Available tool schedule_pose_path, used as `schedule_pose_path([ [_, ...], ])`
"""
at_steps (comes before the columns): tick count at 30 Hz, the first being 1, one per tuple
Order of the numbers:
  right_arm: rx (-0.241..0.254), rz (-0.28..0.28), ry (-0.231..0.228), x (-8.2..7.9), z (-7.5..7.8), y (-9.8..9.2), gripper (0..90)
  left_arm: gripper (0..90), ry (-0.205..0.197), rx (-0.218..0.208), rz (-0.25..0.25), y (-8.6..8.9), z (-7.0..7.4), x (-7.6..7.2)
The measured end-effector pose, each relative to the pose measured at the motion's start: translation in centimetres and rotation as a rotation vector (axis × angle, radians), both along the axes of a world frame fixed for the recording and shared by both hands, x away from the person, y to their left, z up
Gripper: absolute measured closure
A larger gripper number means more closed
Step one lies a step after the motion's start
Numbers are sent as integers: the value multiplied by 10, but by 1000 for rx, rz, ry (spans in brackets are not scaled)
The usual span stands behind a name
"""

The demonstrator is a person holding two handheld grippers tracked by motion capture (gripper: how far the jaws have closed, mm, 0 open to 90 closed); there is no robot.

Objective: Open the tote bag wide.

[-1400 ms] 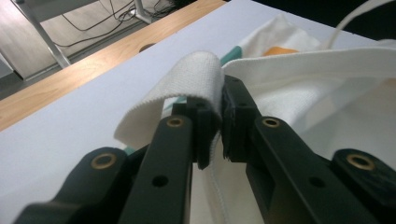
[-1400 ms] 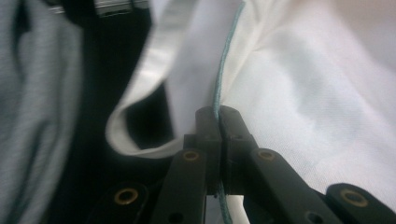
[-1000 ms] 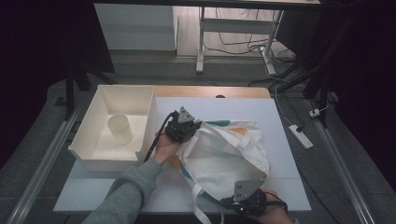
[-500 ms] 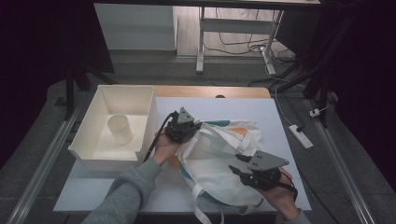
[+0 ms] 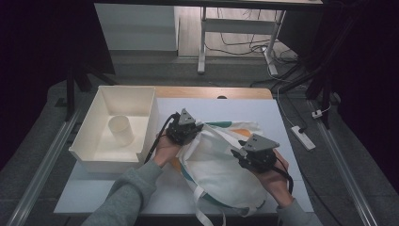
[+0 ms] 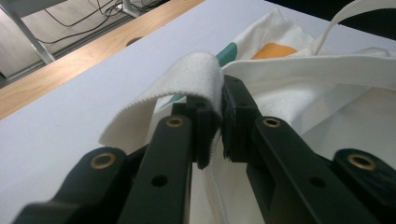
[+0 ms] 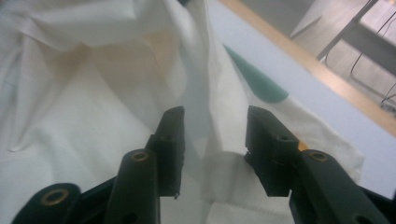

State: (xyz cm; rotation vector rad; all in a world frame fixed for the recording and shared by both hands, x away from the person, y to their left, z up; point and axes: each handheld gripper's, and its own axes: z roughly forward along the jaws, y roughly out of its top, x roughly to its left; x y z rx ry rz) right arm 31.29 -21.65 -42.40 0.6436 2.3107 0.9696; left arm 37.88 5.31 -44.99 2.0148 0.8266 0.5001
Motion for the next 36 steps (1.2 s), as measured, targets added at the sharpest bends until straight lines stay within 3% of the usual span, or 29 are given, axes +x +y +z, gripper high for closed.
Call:
schedule_pose_path([
  [3, -55, -24, 20, 12, -8, 2, 664, 815, 0, 3, -7, 0, 0, 0],
  [7, -54, -4, 92, 23, -16, 0, 825, 814, -2, 12, -14, -2, -2, -1],
  [10, -32, 8, 76, 20, -8, -1, 840, 814, 0, -1, -12, 0, -1, 0],
  [12, 16, 0, 30, 19, 6, -6, 843, 814, 9, -21, -21, 2, 0, 1],
  [14, 60, -30, -7, 25, 17, -12, 842, 812, 8, -34, -24, 1, 1, 0],
  [16, 92, -58, -23, 37, 20, -17, 842, 812, -5, -19, -26, -2, 1, -2],
  [22, 118, -133, 0, 82, 2, -26, 842, 811, -22, 27, -37, -12, -4, -2],
  [26, 71, -151, -8, 103, -10, -24, 842, 811, -29, 59, -37, -20, -9, 1],
  [30, 70, -169, 24, 119, -24, -24, 841, 811, -15, 81, -34, -25, -15, 7],
  [36, 3, -166, 78, 133, -46, -23, 841, 811, 37, 88, -26, -30, -29, 18],
])
